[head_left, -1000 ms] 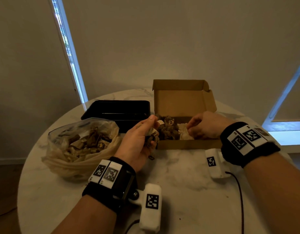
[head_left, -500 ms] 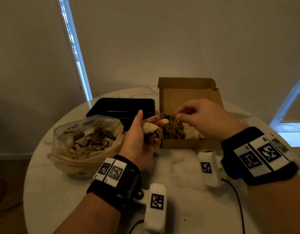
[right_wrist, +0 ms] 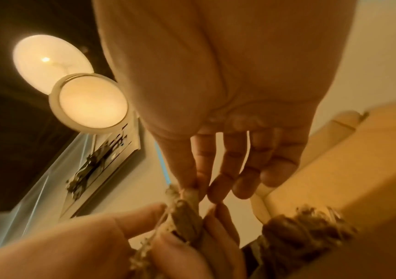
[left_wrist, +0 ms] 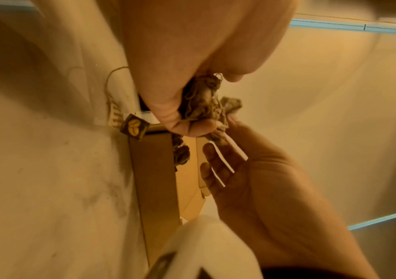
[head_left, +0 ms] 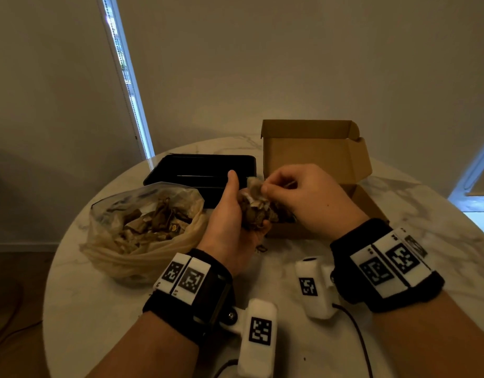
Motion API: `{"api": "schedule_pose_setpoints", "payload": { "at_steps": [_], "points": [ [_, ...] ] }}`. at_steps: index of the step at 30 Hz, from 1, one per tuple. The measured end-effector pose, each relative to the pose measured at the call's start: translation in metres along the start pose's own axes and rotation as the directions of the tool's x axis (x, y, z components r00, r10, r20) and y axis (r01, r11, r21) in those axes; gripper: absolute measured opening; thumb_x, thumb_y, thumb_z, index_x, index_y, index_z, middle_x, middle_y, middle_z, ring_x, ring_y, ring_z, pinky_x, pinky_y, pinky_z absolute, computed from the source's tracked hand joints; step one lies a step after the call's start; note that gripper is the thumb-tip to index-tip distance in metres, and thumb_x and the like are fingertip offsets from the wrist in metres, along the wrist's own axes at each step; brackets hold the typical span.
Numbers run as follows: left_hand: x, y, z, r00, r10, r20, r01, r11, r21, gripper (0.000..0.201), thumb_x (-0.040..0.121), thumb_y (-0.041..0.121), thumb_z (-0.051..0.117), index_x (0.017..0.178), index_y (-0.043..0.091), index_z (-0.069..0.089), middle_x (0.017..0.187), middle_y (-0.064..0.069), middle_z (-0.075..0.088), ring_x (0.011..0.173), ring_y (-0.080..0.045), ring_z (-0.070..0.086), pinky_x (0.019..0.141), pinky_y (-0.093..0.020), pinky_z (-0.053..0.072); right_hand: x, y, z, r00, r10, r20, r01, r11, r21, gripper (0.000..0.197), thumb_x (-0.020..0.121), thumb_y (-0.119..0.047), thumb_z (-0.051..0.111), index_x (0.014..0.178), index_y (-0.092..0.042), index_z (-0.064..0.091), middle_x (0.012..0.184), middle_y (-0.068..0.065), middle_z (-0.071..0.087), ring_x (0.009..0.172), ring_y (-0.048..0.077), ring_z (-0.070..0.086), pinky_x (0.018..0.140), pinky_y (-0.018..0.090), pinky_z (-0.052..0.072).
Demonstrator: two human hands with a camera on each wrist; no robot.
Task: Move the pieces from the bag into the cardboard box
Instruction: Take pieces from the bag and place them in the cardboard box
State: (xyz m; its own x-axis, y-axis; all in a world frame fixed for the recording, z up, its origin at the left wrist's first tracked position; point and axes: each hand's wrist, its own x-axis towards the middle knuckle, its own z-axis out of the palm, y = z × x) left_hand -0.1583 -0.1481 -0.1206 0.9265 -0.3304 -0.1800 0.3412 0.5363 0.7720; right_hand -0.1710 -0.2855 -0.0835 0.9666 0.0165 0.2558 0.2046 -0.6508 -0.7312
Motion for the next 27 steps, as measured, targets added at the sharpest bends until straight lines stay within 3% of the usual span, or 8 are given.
{"api": "schedule_pose_setpoints", "payload": {
  "at_steps": [4, 6, 9, 12, 16, 20, 24, 27],
  "points": [
    [0.002, 0.0, -0.002, 1.0, -0.003, 0.018, 0.001, 0.994, 0.11, 0.058, 0.098, 0.06, 0.05, 0.125, 0.013, 0.07, 0.115, -0.009, 0.076, 0.092, -0.016, 0.074, 0.063, -0.024, 0.055, 0.003, 0.009, -0.006, 0.991, 0.12, -0.058, -0.102, 0.963, 0.251, 0.015, 0.096, -0.034, 0.066, 0.088, -0.025, 0.075, 0.09, -0.002, 0.075, 0.09, 0.016, 0.07, 0.082, 0.037, 0.057],
    [0.004, -0.001, -0.004, 1.0, 0.002, 0.012, -0.004, 0.985, 0.172, 0.052, 0.095, 0.058, 0.058, 0.126, 0.018, 0.071, 0.12, -0.007, 0.074, 0.106, -0.018, 0.07, 0.074, -0.025, 0.052, 0.003, 0.01, -0.007, 0.982, 0.182, -0.041, -0.152, 0.909, 0.388, 0.015, 0.097, -0.031, 0.066, 0.093, -0.02, 0.075, 0.092, 0.0, 0.077, 0.088, 0.016, 0.073, 0.078, 0.032, 0.058],
    [0.007, -0.004, -0.006, 0.998, 0.054, -0.022, -0.049, 0.983, 0.179, 0.042, 0.093, 0.048, 0.067, 0.121, 0.018, 0.074, 0.115, -0.005, 0.076, 0.087, -0.01, 0.068, 0.067, -0.022, 0.044, 0.002, 0.009, -0.007, 0.969, 0.249, 0.001, -0.212, 0.825, 0.523, 0.015, 0.099, -0.026, 0.063, 0.095, -0.016, 0.074, 0.093, 0.003, 0.078, 0.08, 0.014, 0.074, 0.065, 0.023, 0.057],
    [0.007, -0.004, -0.007, 0.994, 0.106, -0.027, -0.1, 0.98, 0.171, 0.037, 0.093, 0.041, 0.069, 0.118, 0.014, 0.074, 0.098, -0.002, 0.077, 0.066, -0.004, 0.065, 0.056, -0.019, 0.042, 0.001, 0.011, -0.01, 0.953, 0.295, 0.064, -0.275, 0.76, 0.589, 0.016, 0.1, -0.025, 0.061, 0.095, -0.016, 0.072, 0.091, 0.004, 0.078, 0.077, 0.017, 0.071, 0.063, 0.025, 0.055],
    [0.004, -0.003, -0.007, 0.991, 0.13, 0.033, -0.134, 0.977, 0.163, 0.036, 0.095, 0.037, 0.067, 0.117, 0.01, 0.074, 0.101, -0.006, 0.078, 0.076, -0.01, 0.072, 0.061, -0.02, 0.052, -0.002, 0.012, -0.012, 0.941, 0.264, 0.214, -0.339, 0.753, 0.564, 0.025, 0.1, -0.024, 0.059, 0.106, -0.005, 0.074, 0.082, 0.007, 0.075, 0.068, 0.016, 0.068, 0.062, 0.026, 0.052],
    [0.003, -0.004, -0.004, 0.988, 0.132, 0.083, -0.146, 0.973, 0.182, 0.036, 0.094, 0.029, 0.068, 0.123, 0.008, 0.071, 0.117, -0.014, 0.074, 0.103, -0.022, 0.071, 0.084, -0.027, 0.055, -0.002, 0.013, -0.01, 0.921, 0.274, 0.278, -0.384, 0.764, 0.519, 0.028, 0.1, -0.028, 0.058, 0.107, -0.007, 0.075, 0.085, 0.008, 0.075, 0.074, 0.017, 0.069, 0.07, 0.029, 0.054],
    [0.005, -0.005, -0.008, 0.981, 0.188, 0.036, -0.192, 0.968, 0.163, 0.036, 0.092, 0.025, 0.071, 0.124, 0.009, 0.069, 0.119, -0.014, 0.073, 0.108, -0.025, 0.07, 0.092, -0.034, 0.054, -0.002, 0.019, -0.009, 0.925, 0.21, 0.316, -0.344, 0.816, 0.465, 0.045, 0.09, -0.054, 0.067, 0.114, -0.015, 0.073, 0.104, 0.008, 0.076, 0.097, 0.023, 0.072, 0.09, 0.039, 0.06],
    [0.006, -0.004, -0.011, 0.979, 0.2, -0.024, -0.194, 0.968, 0.159, 0.036, 0.09, 0.029, 0.074, 0.119, 0.009, 0.069, 0.109, -0.012, 0.075, 0.095, -0.024, 0.068, 0.087, -0.036, 0.049, -0.003, 0.019, -0.006, 0.938, 0.165, 0.304, -0.294, 0.844, 0.449, 0.027, 0.088, -0.033, 0.078, 0.105, -0.015, 0.07, 0.095, 0.005, 0.077, 0.09, 0.021, 0.072, 0.09, 0.04, 0.059]
  ]
}}
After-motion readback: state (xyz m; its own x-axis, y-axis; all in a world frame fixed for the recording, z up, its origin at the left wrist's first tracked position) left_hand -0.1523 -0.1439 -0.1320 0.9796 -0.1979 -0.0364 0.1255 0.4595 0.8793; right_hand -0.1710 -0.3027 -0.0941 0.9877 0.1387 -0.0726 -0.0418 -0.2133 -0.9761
